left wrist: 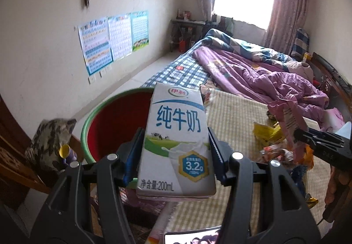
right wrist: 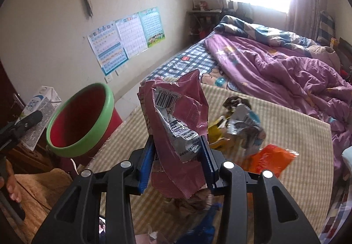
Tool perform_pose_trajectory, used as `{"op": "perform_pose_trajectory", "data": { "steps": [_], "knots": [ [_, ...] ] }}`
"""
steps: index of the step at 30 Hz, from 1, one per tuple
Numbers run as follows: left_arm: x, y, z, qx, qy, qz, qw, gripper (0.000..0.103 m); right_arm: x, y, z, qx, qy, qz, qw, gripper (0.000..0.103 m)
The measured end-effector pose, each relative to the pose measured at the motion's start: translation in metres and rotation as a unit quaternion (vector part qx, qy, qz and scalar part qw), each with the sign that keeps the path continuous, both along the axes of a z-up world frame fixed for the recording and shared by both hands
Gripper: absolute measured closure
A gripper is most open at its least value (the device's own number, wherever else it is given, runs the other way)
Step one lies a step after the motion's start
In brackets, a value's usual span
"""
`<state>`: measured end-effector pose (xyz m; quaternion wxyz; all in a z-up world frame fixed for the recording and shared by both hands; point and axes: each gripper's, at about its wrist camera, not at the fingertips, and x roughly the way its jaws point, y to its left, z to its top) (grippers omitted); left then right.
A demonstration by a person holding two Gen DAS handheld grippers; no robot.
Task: Collect trash
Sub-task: 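Drop milk carton into bin with left tool while right tool drops chip bag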
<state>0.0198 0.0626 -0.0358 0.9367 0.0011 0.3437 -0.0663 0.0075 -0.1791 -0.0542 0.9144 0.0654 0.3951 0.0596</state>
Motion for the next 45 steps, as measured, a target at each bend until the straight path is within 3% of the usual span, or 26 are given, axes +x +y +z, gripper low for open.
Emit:
{"op": "perform_pose_trajectory", "data": {
  "steps": [6,12,18,24,30,32,35,45],
  "knots": [
    [0.019,0.026,-0.025,-0.003,0.017,0.026,0.9995,0.049,0.011,0.023,-0.002,0.017,-0.002,0.014,1.0,0.064],
    [0.043,0.048,-0.043,0.006,0.032,0.055,0.998,0.049,0.04,0.081,0.006,0.042,-0.021,0.072,0.996,0.064],
    [0.058,0.062,-0.062,0.003,0.057,0.065,0.9963,0.049,0.077,0.136,-0.002,0.104,0.0,0.12,0.987,0.063],
    [0.07,0.069,-0.07,-0.008,0.074,0.064,0.9952,0.049,0.104,0.172,-0.017,0.115,0.028,0.135,0.984,0.063],
    [0.078,0.068,-0.075,-0.003,0.084,0.063,0.9945,0.049,0.111,0.18,-0.03,0.123,0.046,0.13,0.983,0.053],
    [0.079,0.067,-0.077,0.004,0.087,0.063,0.9942,0.035,0.11,0.18,-0.031,0.125,0.046,0.127,0.983,0.049],
    [0.078,0.068,-0.077,0.006,0.084,0.061,0.9946,0.034,0.107,0.176,-0.028,0.128,0.042,0.123,0.983,0.048],
    [0.059,0.071,-0.068,0.016,0.054,0.08,0.9952,0.033,0.063,0.142,0.016,0.12,-0.02,0.112,0.986,0.048]
  ]
}}
